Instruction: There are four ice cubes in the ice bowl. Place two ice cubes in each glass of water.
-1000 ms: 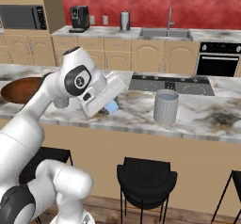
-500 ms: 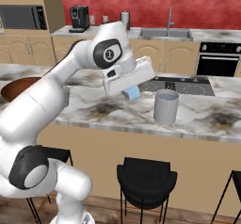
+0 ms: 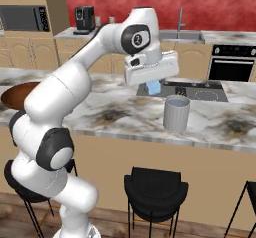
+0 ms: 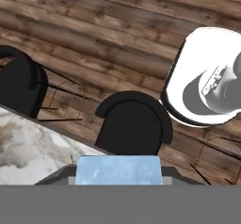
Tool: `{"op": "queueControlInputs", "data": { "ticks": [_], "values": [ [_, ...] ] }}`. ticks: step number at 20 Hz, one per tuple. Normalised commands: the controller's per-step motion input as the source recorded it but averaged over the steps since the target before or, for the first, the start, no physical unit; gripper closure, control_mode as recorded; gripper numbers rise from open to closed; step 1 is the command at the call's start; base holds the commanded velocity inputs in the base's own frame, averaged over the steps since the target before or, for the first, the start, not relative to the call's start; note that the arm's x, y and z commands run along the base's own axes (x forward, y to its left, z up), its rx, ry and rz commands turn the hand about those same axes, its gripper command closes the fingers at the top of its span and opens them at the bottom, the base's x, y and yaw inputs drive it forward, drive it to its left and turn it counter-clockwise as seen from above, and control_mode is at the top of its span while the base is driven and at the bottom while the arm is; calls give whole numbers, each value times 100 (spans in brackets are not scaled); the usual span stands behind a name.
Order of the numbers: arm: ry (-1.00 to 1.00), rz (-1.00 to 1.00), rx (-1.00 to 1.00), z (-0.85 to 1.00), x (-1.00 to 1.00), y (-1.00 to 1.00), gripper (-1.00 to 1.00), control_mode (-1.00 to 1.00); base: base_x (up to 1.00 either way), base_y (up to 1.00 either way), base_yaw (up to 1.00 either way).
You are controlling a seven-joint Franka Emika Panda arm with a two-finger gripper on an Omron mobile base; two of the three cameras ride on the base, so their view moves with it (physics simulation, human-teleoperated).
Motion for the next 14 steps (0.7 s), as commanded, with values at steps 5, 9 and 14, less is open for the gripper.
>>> {"op": "queueControlInputs", "data": {
  "ticks": [5,9,14],
  "values": [
    [-7,-11,0,-34,36,-1,100,-100,0,0,0],
    [-12,-8,0,-36,33,0,100,-100,0,0,0],
    [-12,-8,0,-28,35,-3,100,-100,0,0,0]
  ]
}}
